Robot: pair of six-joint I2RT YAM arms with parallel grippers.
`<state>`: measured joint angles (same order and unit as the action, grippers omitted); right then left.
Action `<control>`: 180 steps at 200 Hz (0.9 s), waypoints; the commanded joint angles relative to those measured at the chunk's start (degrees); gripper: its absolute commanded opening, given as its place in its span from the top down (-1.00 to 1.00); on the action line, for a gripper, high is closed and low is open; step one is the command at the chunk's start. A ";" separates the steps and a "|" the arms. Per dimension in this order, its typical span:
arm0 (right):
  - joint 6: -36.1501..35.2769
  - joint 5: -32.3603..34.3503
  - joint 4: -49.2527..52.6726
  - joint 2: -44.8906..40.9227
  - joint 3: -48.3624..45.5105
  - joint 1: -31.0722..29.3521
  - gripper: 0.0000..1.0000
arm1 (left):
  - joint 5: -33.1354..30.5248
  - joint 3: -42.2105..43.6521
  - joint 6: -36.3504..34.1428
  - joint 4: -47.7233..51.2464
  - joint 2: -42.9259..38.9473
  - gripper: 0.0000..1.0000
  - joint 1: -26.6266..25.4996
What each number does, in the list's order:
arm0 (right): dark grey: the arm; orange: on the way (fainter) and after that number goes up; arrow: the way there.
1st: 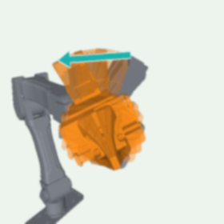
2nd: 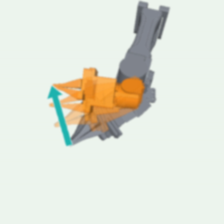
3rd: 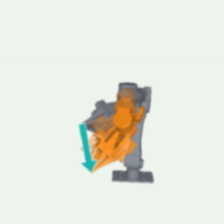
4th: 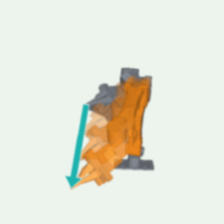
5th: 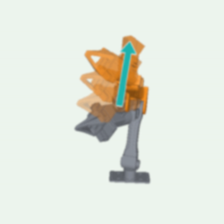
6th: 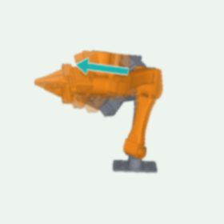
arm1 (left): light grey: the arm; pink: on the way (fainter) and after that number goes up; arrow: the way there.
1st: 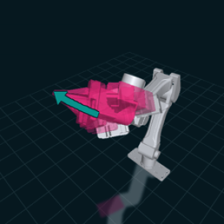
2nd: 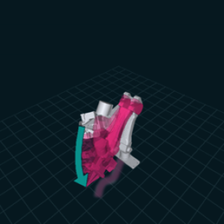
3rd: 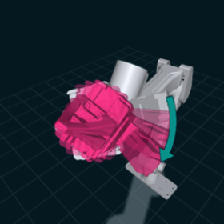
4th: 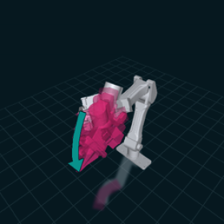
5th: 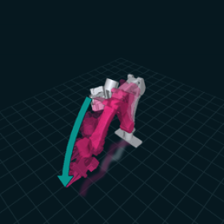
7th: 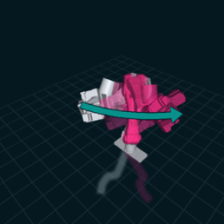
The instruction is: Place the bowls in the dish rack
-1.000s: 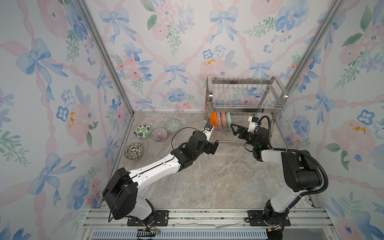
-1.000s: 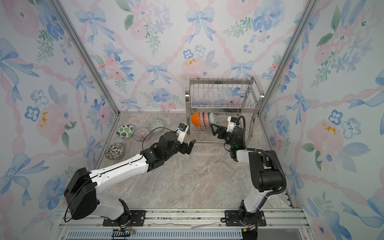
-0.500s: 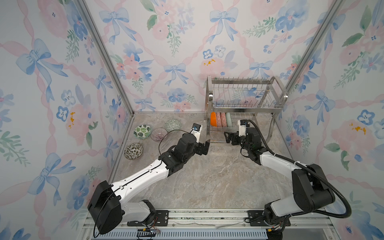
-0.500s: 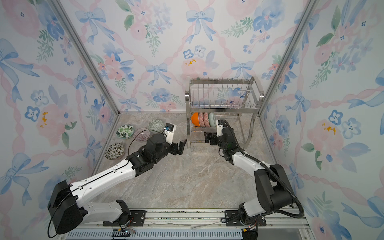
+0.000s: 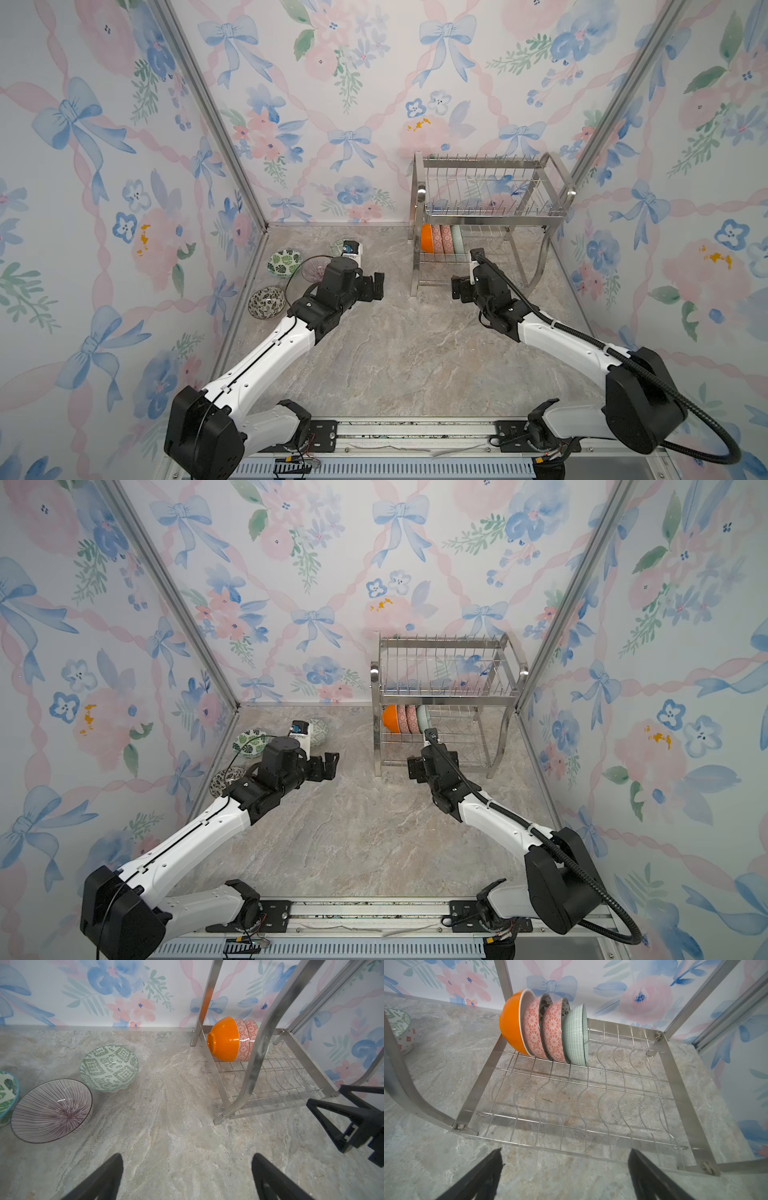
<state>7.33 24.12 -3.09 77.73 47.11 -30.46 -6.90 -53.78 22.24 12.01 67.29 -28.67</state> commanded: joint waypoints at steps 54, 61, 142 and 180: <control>8.88 -9.30 3.77 -2.66 1.63 -0.22 -0.93 | 11.10 0.83 5.16 2.59 0.17 -0.96 0.89; 9.50 -8.55 4.12 -2.64 1.71 -0.17 -0.93 | 11.74 0.36 5.67 2.51 0.73 -0.96 0.88; 12.62 -6.35 11.87 -9.76 -0.73 8.85 -0.93 | 14.35 -2.90 10.02 -4.75 6.99 -0.96 -0.28; 12.95 -7.52 15.50 -18.22 -4.56 15.53 -0.93 | 12.24 -7.98 11.63 -9.48 15.62 -0.96 -3.61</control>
<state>19.14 17.06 7.44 64.29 44.97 -18.70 6.20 -57.80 31.83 7.64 78.04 -30.30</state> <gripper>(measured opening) 0.965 0.979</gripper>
